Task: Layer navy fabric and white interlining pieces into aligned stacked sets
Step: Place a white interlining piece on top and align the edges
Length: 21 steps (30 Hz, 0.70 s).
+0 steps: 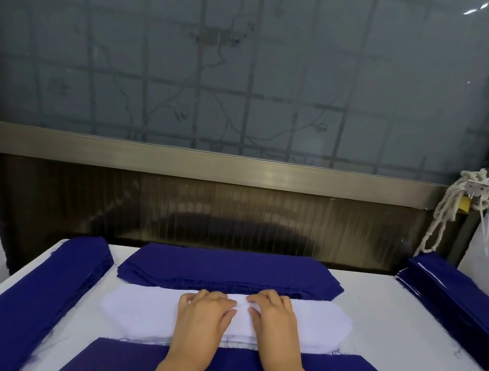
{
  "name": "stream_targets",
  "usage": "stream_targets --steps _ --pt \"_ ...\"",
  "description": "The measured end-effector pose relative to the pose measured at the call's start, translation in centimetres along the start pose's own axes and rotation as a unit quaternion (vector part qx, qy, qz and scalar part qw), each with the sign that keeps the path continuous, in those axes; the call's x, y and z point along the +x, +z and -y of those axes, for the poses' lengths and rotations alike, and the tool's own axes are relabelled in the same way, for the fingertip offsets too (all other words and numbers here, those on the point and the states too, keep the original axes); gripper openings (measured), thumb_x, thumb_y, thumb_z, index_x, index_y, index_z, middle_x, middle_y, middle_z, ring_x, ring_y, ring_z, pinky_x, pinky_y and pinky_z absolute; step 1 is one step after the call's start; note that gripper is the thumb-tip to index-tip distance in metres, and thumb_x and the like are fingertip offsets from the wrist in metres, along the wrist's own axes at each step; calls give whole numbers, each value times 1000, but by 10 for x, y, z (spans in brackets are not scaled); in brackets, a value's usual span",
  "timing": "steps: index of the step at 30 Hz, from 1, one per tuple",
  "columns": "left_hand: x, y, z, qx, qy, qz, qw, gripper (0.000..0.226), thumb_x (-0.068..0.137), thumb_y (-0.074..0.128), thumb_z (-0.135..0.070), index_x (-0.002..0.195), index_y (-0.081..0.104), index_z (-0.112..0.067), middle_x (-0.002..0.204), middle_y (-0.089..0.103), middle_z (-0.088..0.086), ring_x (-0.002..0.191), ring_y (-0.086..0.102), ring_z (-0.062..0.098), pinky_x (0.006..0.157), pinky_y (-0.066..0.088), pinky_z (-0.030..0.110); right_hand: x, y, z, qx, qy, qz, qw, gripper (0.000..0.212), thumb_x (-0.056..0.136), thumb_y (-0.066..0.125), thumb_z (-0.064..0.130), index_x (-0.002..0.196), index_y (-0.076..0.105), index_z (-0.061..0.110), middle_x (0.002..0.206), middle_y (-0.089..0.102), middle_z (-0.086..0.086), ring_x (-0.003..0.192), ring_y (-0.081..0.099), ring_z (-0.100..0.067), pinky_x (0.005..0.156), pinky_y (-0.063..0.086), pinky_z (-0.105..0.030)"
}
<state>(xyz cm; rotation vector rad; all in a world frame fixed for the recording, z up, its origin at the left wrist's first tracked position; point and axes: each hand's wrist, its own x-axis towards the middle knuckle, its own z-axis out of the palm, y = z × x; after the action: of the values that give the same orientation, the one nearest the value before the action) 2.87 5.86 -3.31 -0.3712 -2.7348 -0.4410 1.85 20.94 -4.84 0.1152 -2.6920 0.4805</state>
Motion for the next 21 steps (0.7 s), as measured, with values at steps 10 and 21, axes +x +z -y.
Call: stream_targets --steps 10,21 --pt "2 -5 -4 26 -21 -37 999 31 104 29 -43 121 54 -41 115 54 -22 106 44 1 96 25 22 0 0 3 -12 4 -7 1000 34 101 41 29 134 48 36 132 43 12 117 38 -6 100 32 -16" --pt "5 4 -1 49 -52 3 997 39 102 39 -41 141 39 -39 121 40 -11 110 36 9 88 28 25 -4 -5 7 -17 -8 -19 1000 26 98 49 30 123 54 36 127 44 12 115 37 -6 96 34 -15"
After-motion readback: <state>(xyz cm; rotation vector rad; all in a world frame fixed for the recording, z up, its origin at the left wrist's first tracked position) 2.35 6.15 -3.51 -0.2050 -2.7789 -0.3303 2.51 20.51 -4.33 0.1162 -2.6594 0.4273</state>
